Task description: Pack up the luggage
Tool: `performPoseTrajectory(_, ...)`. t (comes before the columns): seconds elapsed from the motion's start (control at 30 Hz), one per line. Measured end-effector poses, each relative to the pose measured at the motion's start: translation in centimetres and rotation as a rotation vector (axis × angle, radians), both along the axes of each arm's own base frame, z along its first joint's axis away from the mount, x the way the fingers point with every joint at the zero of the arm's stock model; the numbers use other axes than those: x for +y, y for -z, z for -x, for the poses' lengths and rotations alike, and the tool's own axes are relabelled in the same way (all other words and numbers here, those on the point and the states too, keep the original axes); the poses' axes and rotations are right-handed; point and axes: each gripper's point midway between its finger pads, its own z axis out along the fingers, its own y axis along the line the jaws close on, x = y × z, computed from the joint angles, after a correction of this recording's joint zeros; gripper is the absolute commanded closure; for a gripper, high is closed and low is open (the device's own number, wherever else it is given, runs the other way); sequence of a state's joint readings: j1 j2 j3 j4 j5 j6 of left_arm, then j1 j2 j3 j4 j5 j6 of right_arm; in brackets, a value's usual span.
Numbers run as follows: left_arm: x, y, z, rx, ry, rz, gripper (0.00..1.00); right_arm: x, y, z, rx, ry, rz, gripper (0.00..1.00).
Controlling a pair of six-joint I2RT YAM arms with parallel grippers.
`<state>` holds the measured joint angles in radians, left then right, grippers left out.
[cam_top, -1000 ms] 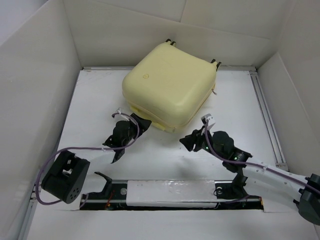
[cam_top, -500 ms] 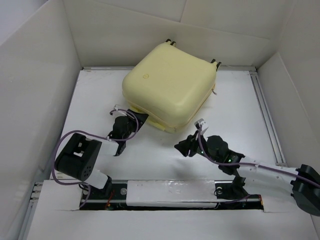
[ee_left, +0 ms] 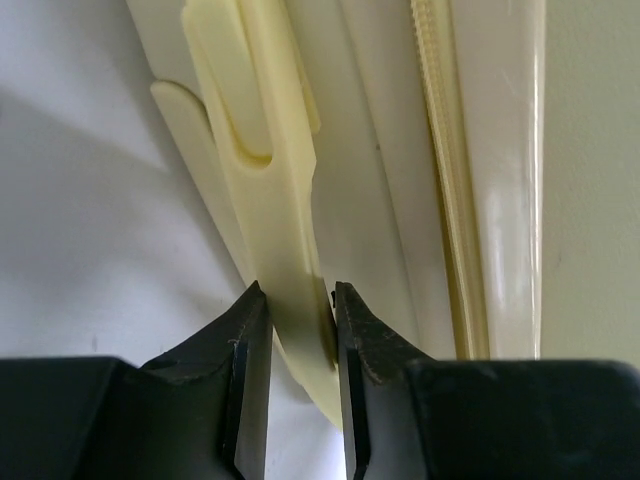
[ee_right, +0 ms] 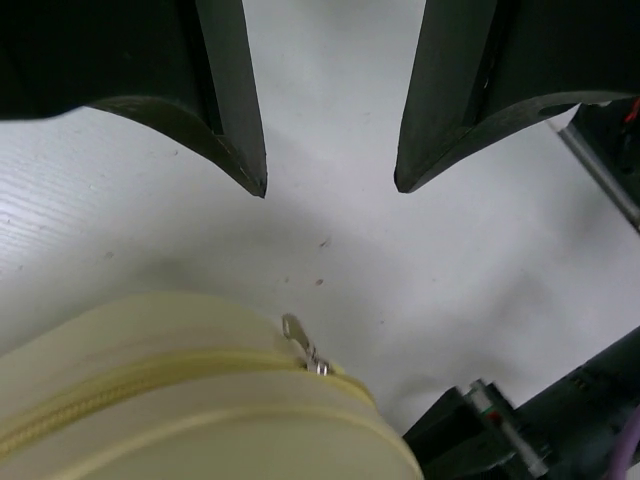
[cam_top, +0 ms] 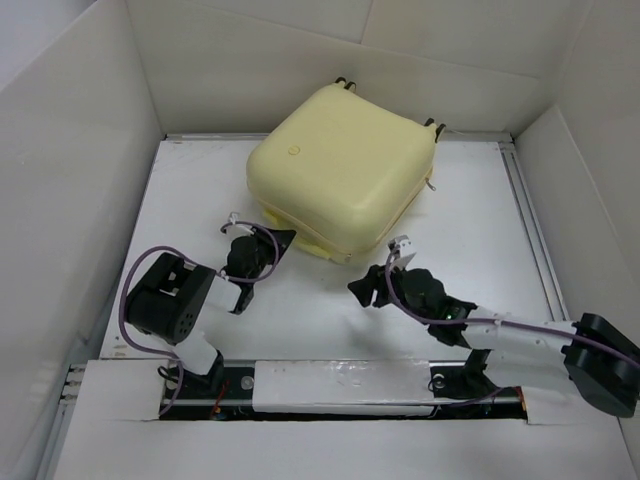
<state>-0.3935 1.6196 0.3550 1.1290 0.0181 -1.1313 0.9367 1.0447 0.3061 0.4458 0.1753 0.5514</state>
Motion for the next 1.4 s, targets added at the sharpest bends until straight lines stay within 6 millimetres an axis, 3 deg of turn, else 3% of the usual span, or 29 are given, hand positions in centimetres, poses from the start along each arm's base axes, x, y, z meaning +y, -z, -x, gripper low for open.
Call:
performPoseTrajectory(0.2,-0.5,0.2,4.3,-0.030,0.032,0.004,1.00,-0.3,-0.8,-4.4,0.003,0.092,0.074,0.42)
performPoseTrajectory(0.33,-0.7,0.1,6.0,-0.047,0.030,0.005,1.00,-1.5,0.3,-4.8,0.056,0.070,0.118,0.42)
performPoseTrajectory(0.47,-1.8,0.2,7.9,-0.053,0.024,0.000,1.00,-4.4,1.0,-6.3,0.113,0.068,0.185,0.42)
performPoseTrajectory(0.63,-4.6,-0.4,11.2,-0.073,0.045,0.007,1.00,-7.0,0.3,-7.1,0.167,0.010,0.246,0.42)
performPoseTrajectory(0.8,-5.8,-0.1,13.7,-0.050,0.083,0.003,1.00,-8.3,-0.4,-6.2,0.127,0.027,0.249,0.39)
performPoseTrajectory(0.93,-5.9,-0.1,14.5,-0.034,0.099,0.008,1.00,-9.0,-3.6,-5.1,-0.048,0.077,0.138,0.38)
performPoseTrajectory(1.0,-5.8,-0.1,14.6,-0.029,0.097,0.010,1.00,-9.2,-4.1,-4.8,-0.101,0.086,0.101,0.46)
performPoseTrajectory(1.17,-5.6,-0.2,14.7,-0.021,0.095,0.008,1.00,-7.9,-3.0,-5.0,-0.101,0.021,0.091,0.56)
performPoseTrajectory(1.27,-5.5,-0.1,14.8,-0.017,0.095,0.003,1.00,-7.1,-1.9,-4.7,-0.081,-0.038,0.097,0.56)
performPoseTrajectory(1.4,-5.4,-0.1,14.8,-0.016,0.095,-0.001,1.00,-6.4,-2.0,-4.4,-0.105,-0.079,0.076,0.56)
